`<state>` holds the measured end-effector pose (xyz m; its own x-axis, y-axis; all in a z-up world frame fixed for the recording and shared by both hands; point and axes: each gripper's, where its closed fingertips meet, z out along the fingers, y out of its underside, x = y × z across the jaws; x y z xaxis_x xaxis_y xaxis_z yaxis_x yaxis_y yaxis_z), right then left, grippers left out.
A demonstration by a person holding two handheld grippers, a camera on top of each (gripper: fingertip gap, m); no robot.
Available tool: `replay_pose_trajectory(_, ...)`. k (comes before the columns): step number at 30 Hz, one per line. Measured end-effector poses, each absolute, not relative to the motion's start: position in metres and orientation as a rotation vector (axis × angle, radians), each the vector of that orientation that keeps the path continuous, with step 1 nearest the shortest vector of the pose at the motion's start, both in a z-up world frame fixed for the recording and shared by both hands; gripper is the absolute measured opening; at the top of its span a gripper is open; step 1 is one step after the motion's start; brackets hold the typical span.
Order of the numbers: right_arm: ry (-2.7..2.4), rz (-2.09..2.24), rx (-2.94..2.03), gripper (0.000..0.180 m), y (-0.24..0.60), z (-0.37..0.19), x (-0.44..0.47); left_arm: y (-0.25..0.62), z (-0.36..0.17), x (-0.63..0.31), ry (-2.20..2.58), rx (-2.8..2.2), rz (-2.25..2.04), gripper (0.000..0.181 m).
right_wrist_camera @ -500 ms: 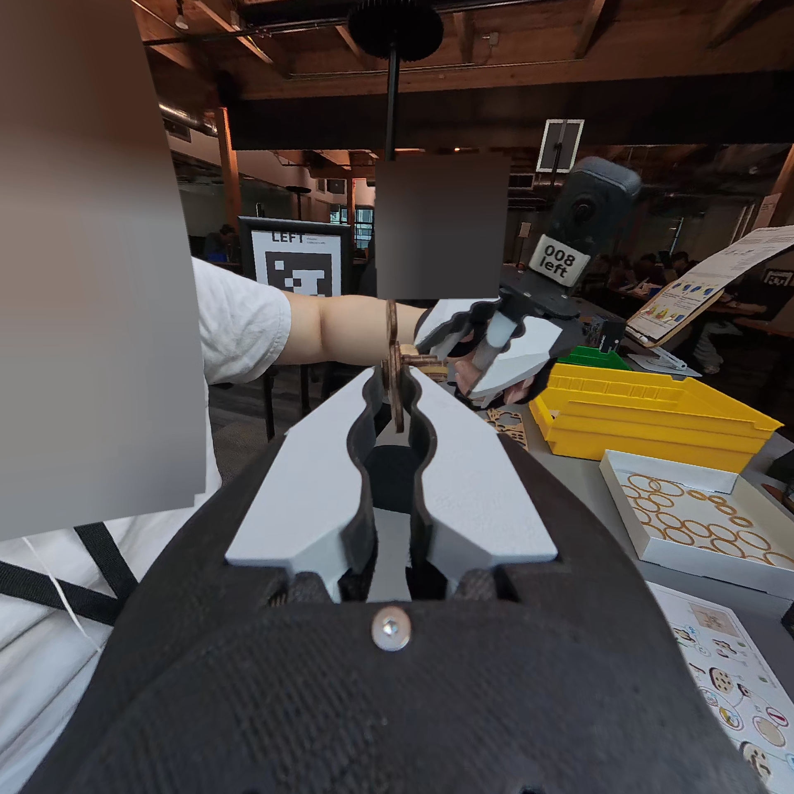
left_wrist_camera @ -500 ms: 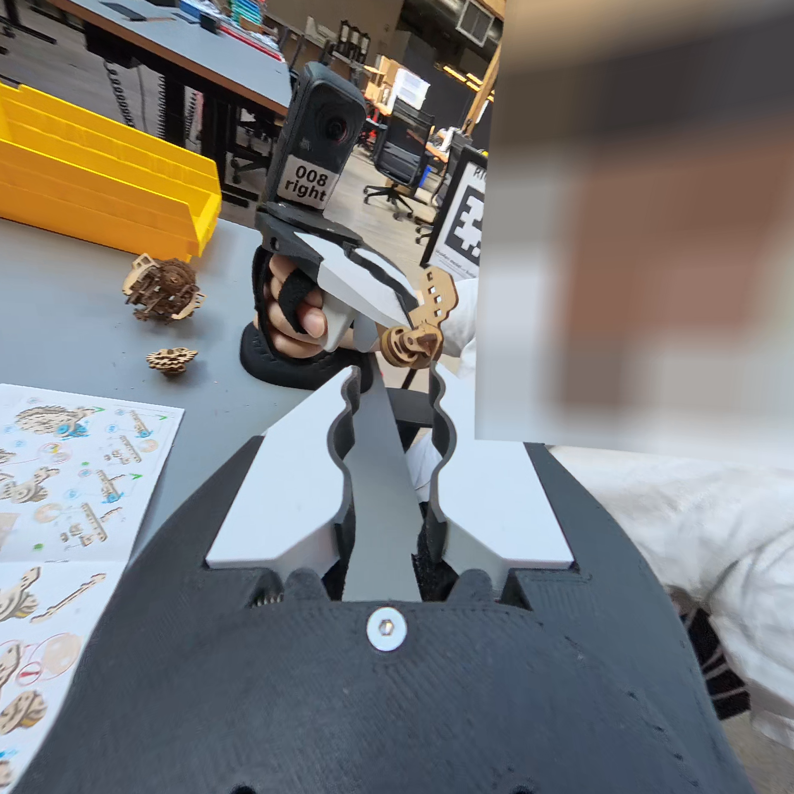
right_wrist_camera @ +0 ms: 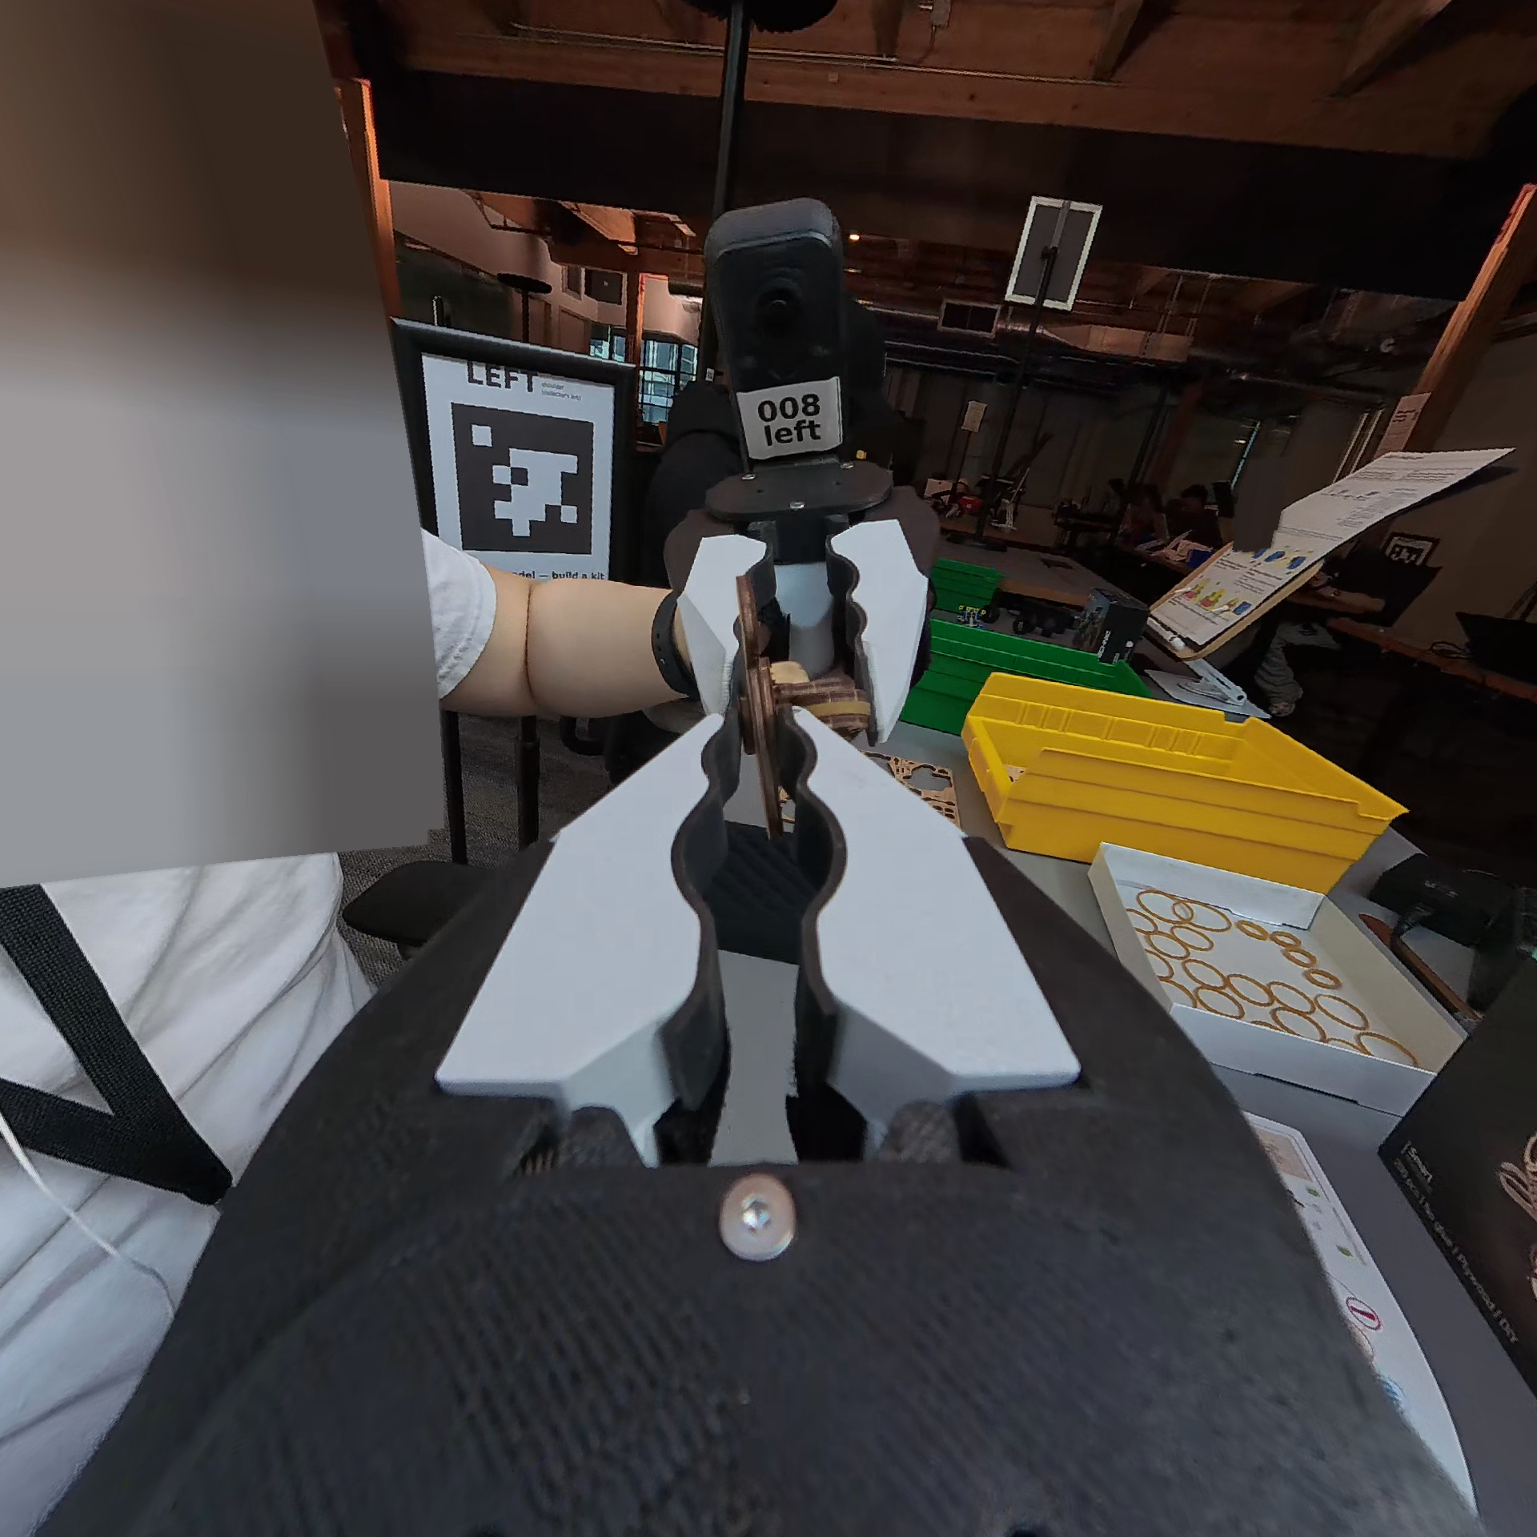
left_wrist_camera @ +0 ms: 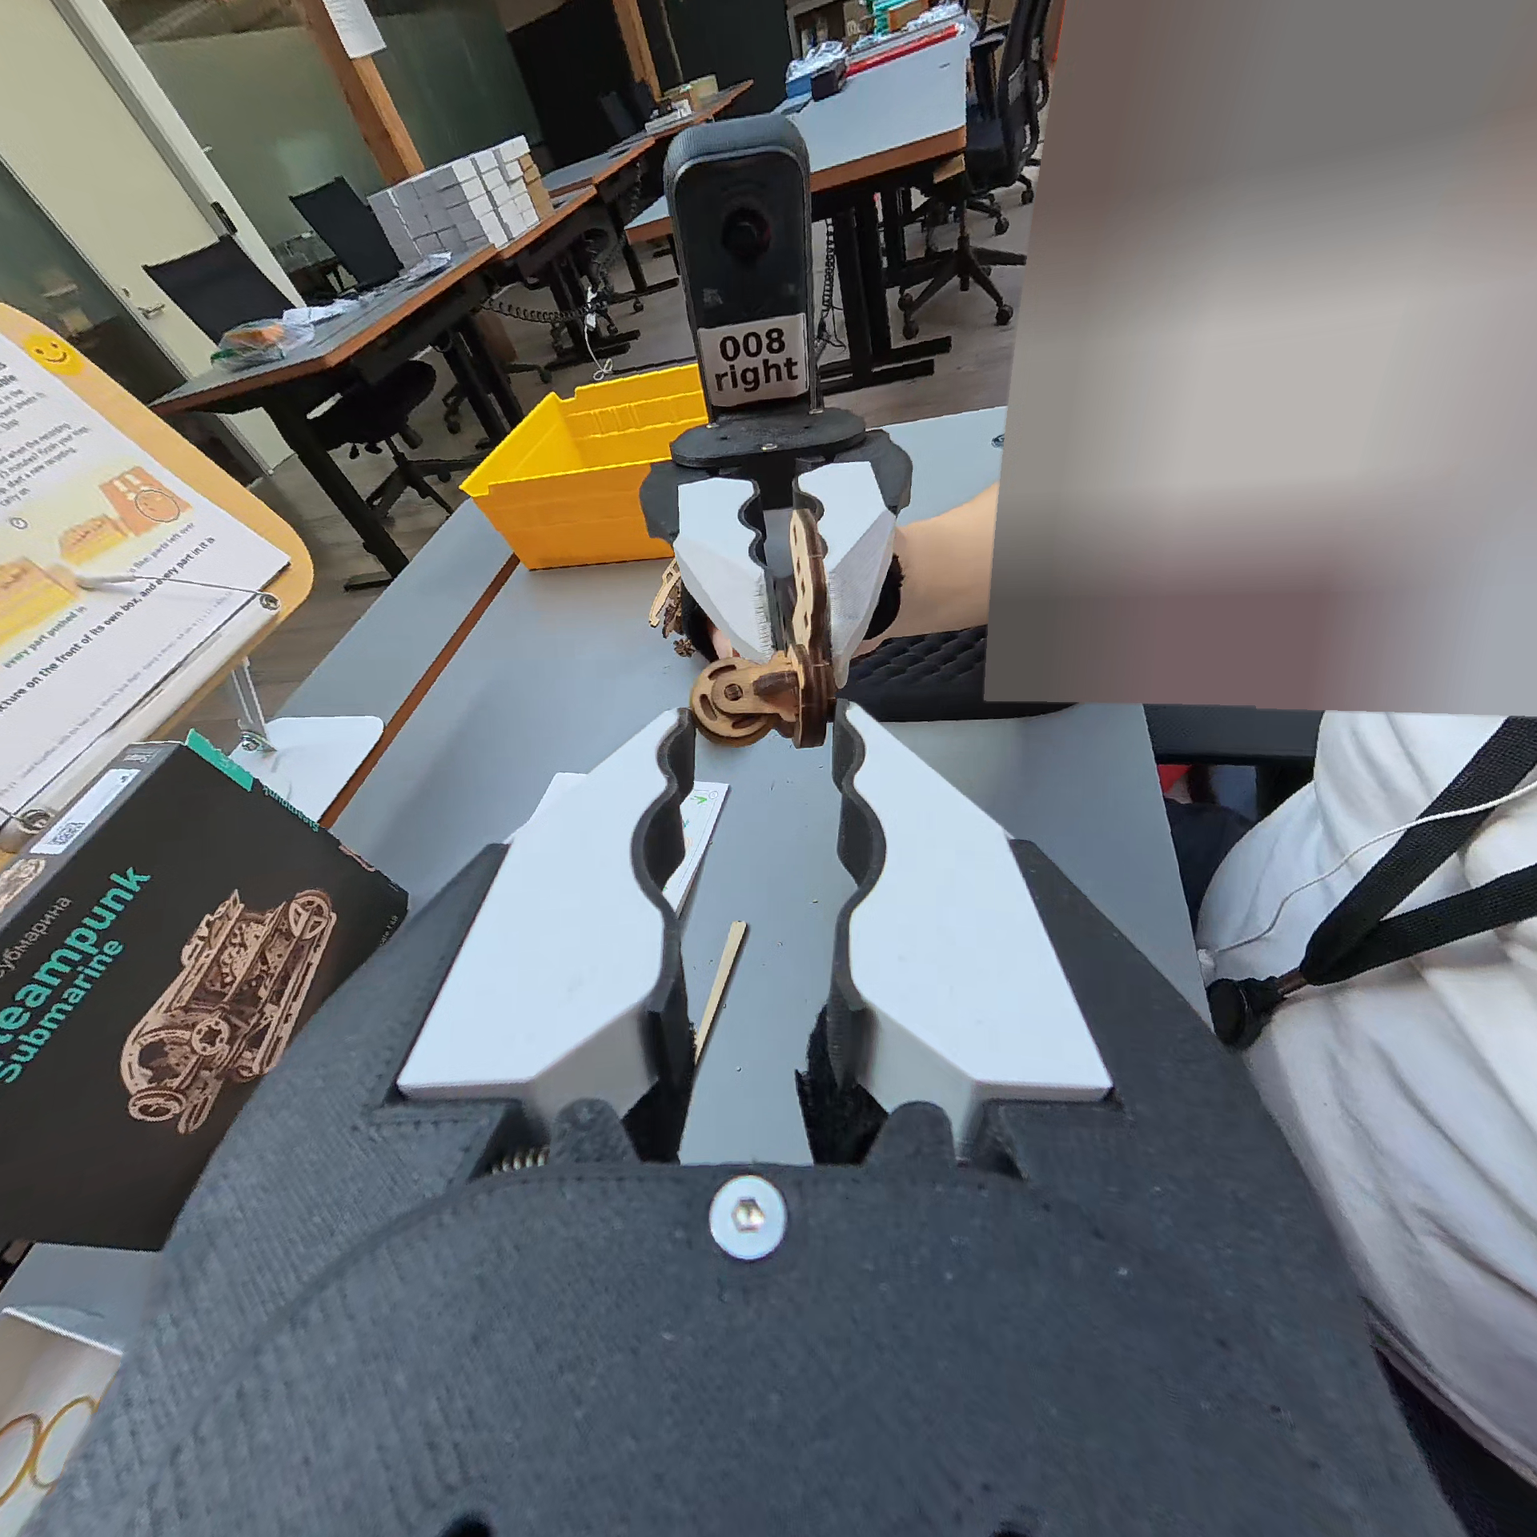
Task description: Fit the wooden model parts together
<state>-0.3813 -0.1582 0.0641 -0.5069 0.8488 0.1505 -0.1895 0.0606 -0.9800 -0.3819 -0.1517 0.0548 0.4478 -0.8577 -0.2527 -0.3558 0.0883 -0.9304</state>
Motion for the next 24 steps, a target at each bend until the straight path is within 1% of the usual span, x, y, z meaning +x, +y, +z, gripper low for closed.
replay_pose_trajectory(6,-1.575,1.479,-0.667,0.008,-0.157,0.059,-0.381,-0.151,0.05,-0.382,1.117,-1.547,-0.511,0.031)
replay_pose_trajectory(8,-1.571,1.402,-0.652,0.017,-0.152,0.061,-0.381,-0.151,0.049,-0.382,1.127,-1.55,-0.486,0.031)
replay_pose_trajectory(10,-1.583,1.309,-0.618,0.032,-0.15,0.063,-0.379,-0.151,0.046,-0.381,1.141,-1.56,-0.46,0.031)
replay_pose_trajectory(12,-1.622,1.216,-0.58,0.038,-0.152,0.062,-0.378,-0.152,0.043,-0.379,1.176,-1.555,-0.417,0.03)
replay_pose_trajectory(20,-1.801,0.794,-0.398,0.035,-0.163,0.043,-0.374,-0.161,0.03,-0.365,1.386,-1.44,-0.098,0.03)
replay_pose_trajectory(22,-1.825,0.728,-0.388,0.035,-0.162,0.039,-0.374,-0.161,0.028,-0.364,1.415,-1.43,-0.041,0.03)
replay_pose_trajectory(24,-1.838,0.691,-0.381,0.032,-0.163,0.036,-0.375,-0.16,0.026,-0.365,1.433,-1.422,0.004,0.03)
